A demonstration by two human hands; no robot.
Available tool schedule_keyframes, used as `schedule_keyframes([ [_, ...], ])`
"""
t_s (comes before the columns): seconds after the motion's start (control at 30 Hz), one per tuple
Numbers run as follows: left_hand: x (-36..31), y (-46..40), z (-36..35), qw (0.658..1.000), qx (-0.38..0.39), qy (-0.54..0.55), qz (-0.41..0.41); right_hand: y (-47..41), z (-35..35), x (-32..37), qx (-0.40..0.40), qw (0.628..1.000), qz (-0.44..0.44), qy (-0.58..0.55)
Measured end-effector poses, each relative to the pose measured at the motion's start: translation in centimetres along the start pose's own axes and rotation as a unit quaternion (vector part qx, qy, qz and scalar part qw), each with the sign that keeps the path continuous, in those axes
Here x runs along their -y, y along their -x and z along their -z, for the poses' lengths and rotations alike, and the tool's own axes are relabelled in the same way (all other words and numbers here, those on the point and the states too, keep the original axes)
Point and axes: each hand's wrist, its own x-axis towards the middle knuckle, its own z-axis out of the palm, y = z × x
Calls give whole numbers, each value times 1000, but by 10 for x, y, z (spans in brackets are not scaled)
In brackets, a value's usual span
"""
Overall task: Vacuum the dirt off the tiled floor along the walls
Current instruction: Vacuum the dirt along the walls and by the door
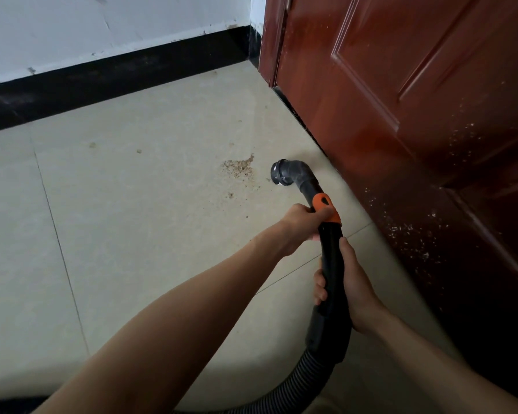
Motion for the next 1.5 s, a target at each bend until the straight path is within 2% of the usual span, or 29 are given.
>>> schedule_keyframes([
  [0.1, -9, -4, 1, 1000, -11, 4, -16, -10, -4, 9, -7, 1000, 2, -5],
  [0.23, -29, -15, 19, 997, -61, 15, -38, -35, -28, 32, -20, 1000, 8, 12],
  [0.43, -53, -28, 42, 986, -145, 43, -69, -57, -54, 69, 26, 1000, -6, 15],
  [0.8, -37, -22, 18, 995, -67, 59, -40, -25, -28, 62, 6, 999, -34, -35],
  [1.13, -16, 0, -2, 996, -2, 92, -5, 13, -14, 46, -33, 999, -24, 12],
  [1.3, -10, 10, -10, 996, 0, 84, 1, 27, -9, 44, -20, 999, -41, 20],
  [1.5, -8, 19, 21, 991, -18, 130, -14, 25, -35, 48, -3, 997, -50, 51],
])
